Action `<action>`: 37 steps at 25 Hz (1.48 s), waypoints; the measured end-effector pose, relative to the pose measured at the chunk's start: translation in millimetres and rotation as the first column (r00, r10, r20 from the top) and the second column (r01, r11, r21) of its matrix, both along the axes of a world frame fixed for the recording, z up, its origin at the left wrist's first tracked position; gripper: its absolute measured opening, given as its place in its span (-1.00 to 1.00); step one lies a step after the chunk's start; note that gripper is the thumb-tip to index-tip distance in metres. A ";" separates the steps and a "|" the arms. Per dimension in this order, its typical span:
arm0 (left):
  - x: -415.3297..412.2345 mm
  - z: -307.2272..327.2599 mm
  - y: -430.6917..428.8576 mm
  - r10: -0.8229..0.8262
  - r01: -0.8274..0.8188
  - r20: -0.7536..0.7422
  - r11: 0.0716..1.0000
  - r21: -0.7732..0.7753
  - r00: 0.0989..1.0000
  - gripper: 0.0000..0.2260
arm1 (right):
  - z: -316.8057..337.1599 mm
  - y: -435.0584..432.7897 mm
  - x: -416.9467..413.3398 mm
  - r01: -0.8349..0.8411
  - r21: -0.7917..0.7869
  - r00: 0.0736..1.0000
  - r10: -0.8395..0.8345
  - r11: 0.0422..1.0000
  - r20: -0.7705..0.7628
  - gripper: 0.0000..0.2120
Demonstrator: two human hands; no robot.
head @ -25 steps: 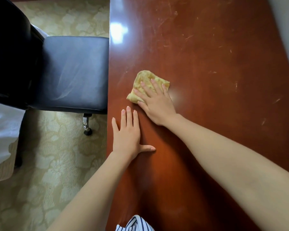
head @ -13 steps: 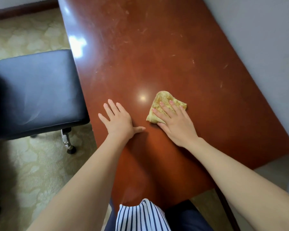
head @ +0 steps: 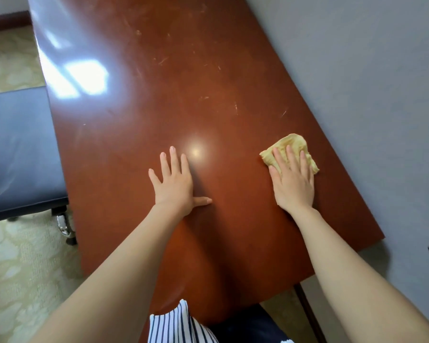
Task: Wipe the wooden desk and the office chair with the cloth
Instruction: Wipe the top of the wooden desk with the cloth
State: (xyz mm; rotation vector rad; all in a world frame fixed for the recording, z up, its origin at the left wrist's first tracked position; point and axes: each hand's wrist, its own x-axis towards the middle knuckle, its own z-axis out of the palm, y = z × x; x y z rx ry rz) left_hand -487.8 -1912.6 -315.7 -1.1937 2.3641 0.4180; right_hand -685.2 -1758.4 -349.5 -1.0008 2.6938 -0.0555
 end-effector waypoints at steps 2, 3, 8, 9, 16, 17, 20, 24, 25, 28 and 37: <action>-16.5 -3.8 -2.2 0.024 -0.023 0.013 0.999 -0.040 1.000 0.15 | 0.3 -8.1 -36.1 0.031 -0.004 1.000 -0.031 1.000 -0.001 -0.52; -19.9 -5.0 -4.2 0.031 -0.030 0.016 0.998 -0.062 0.999 0.17 | -0.3 -12.5 -48.7 0.044 -0.008 0.999 -0.044 0.999 -0.004 -0.52; -28.9 -15.8 -22.6 -0.002 0.007 0.045 0.996 -0.094 0.999 0.31 | -4.9 -57.6 -94.7 0.133 -0.052 0.991 -0.134 0.990 -0.018 -0.53; -29.9 -17.7 -24.8 -0.019 0.024 0.052 0.995 -0.099 0.998 0.33 | -4.6 -70.6 -100.4 0.129 -0.051 0.992 -0.130 0.990 -0.012 -0.53; -30.4 -23.1 -29.1 -0.070 0.076 0.058 0.990 -0.120 0.996 0.36 | -10.7 -136.4 -57.8 -0.113 -0.086 0.993 0.110 0.990 -0.040 -0.52; -30.8 -22.7 -29.8 -0.075 0.082 0.062 0.989 -0.124 0.995 0.36 | -11.2 -139.2 -43.3 -0.153 -0.095 0.988 0.150 0.984 -0.041 -0.52; -31.0 -20.4 -29.4 -0.080 0.088 0.071 0.988 -0.124 0.994 0.36 | -10.9 -124.3 -3.4 -0.252 -0.130 0.968 0.251 0.959 -0.029 -0.53; -30.8 -19.8 -29.0 -0.079 0.087 0.067 0.988 -0.127 0.995 0.36 | -8.6 -71.1 18.1 -0.390 -0.100 0.921 0.388 0.915 -0.047 -0.52; -30.8 -19.7 -28.7 -0.077 0.085 0.064 0.989 -0.123 0.995 0.36 | -8.1 -58.6 16.6 -0.398 -0.078 0.917 0.396 0.914 -0.047 -0.51; -30.7 -20.8 -29.0 -0.069 0.075 0.060 0.991 -0.115 0.996 0.36 | -4.5 -34.7 -3.3 -0.297 -0.030 0.954 0.296 0.954 -0.039 -0.51; -28.8 -22.6 -28.9 -0.089 0.094 0.042 0.987 -0.130 0.995 0.36 | 0.3 -111.6 -120.4 0.028 -0.021 1.000 -0.028 0.999 -0.004 -0.54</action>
